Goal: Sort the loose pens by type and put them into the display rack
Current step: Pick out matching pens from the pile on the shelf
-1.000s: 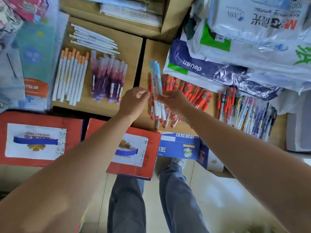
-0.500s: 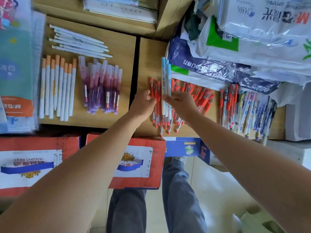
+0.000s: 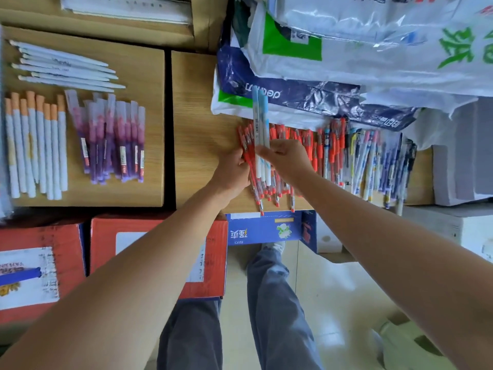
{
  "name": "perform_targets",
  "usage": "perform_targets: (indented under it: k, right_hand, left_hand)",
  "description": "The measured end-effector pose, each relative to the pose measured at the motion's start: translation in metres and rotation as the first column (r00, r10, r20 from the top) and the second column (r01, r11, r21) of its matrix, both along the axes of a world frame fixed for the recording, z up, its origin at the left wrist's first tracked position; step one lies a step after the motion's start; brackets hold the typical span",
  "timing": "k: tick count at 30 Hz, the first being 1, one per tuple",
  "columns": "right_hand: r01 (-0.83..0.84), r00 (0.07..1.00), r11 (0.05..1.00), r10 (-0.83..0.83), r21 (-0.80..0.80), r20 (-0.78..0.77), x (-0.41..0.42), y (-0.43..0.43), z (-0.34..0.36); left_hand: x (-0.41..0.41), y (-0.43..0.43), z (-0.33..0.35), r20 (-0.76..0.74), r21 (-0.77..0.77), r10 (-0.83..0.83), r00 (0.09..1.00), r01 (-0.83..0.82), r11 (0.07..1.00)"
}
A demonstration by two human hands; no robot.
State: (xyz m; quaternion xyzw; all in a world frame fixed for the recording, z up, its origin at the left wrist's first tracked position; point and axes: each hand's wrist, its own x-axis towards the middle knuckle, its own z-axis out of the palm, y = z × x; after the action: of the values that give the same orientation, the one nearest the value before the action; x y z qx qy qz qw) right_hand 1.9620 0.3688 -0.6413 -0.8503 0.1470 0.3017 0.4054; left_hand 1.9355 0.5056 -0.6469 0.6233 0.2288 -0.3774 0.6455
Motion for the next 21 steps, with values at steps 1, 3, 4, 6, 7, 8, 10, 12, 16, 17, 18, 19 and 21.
perform_targets:
  k: [1,3,4,6,7,8,10,12,16,17,18,19,21]
  right_hand:
    - [-0.003,1.000,1.000,0.003,0.000,-0.001,-0.001,-0.005,0.000]
    - [-0.020,1.000,1.000,0.020,-0.009,-0.001,-0.002,-0.013,-0.001]
    - [-0.019,1.000,1.000,0.019,-0.015,0.000,-0.002,-0.016,-0.002]
    - [-0.011,1.000,1.000,0.011,-0.018,-0.006,-0.001,-0.020,-0.003]
    - [-0.011,1.000,1.000,0.011,-0.011,-0.009,0.000,-0.021,-0.003]
    - [-0.012,1.000,1.000,0.012,-0.002,-0.011,0.000,-0.020,-0.003]
    - [-0.009,1.000,1.000,0.009,0.024,-0.010,-0.002,-0.014,-0.002]
    - [-0.011,1.000,0.998,0.012,0.058,-0.012,-0.004,-0.002,-0.002]
    - [-0.152,0.985,0.985,0.158,0.076,-0.074,-0.009,0.035,-0.007]
    - [-0.177,0.980,0.982,0.182,0.066,-0.085,-0.010,0.044,-0.012]
    - [-0.180,0.979,0.982,0.185,0.054,-0.091,-0.011,0.053,-0.017]
    - [-0.180,0.979,0.983,0.183,0.038,-0.092,-0.012,0.060,-0.021]
    - [-0.222,0.972,0.975,0.219,-0.021,-0.082,-0.014,0.070,-0.029]
  left_hand:
    - [0.000,-0.005,-0.001,0.004,-0.005,-0.010,1.000,0.010,1.000]
    - [-0.001,-0.012,-0.004,0.024,0.003,-0.041,0.999,0.041,0.999]
    - [-0.002,-0.014,-0.005,0.033,0.012,-0.058,0.998,0.058,0.998]
    - [-0.003,-0.016,-0.006,0.053,0.031,-0.099,0.994,0.098,0.995]
    - [-0.003,-0.016,-0.005,0.071,0.052,-0.127,0.989,0.124,0.991]
    - [-0.003,-0.014,-0.005,0.089,0.088,-0.148,0.985,0.141,0.986]
    - [-0.004,-0.006,-0.006,0.092,0.204,-0.154,0.984,0.133,0.970]
    - [-0.005,0.009,-0.009,0.096,0.315,-0.100,0.990,0.065,0.947]
    - [-0.006,0.043,-0.015,0.114,0.411,0.018,0.993,-0.064,0.909]
    - [-0.007,0.051,-0.017,0.122,0.427,0.016,0.992,-0.067,0.902]
    - [-0.008,0.057,-0.019,0.129,0.442,0.000,0.992,-0.058,0.895]
    - [-0.010,0.063,-0.020,0.137,0.453,-0.012,0.991,-0.052,0.890]
    - [-0.014,0.071,-0.025,0.152,0.465,-0.017,0.988,-0.056,0.883]
